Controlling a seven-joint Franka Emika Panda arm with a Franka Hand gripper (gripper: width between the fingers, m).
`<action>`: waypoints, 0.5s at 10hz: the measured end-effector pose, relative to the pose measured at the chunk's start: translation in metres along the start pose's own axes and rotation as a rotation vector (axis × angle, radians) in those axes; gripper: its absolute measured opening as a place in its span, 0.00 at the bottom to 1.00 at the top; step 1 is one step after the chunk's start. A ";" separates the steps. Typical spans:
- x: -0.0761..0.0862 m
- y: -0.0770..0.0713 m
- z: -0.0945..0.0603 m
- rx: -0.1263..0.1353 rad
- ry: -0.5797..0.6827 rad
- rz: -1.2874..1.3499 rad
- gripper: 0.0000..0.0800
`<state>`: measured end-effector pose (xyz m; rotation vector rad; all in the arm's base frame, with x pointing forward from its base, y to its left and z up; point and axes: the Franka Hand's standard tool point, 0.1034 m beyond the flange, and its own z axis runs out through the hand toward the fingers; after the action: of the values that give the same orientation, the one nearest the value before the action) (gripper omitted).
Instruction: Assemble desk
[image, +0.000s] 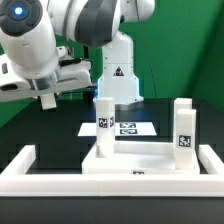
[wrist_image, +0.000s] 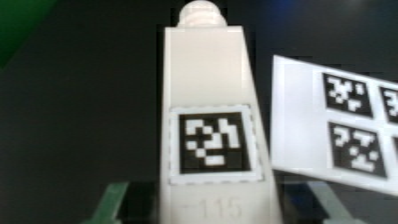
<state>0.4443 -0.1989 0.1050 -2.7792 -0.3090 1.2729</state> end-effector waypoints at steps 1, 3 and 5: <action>0.003 0.003 -0.003 -0.008 0.082 0.003 0.36; 0.006 -0.008 -0.019 -0.021 0.174 0.017 0.36; 0.012 -0.040 -0.087 0.005 0.339 0.041 0.36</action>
Offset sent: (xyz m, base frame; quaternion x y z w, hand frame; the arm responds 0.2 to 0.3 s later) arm 0.0683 0.0576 0.0748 0.0438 0.2049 0.0487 0.9766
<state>0.5113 -0.1554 0.1586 -2.9406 -0.2256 0.7834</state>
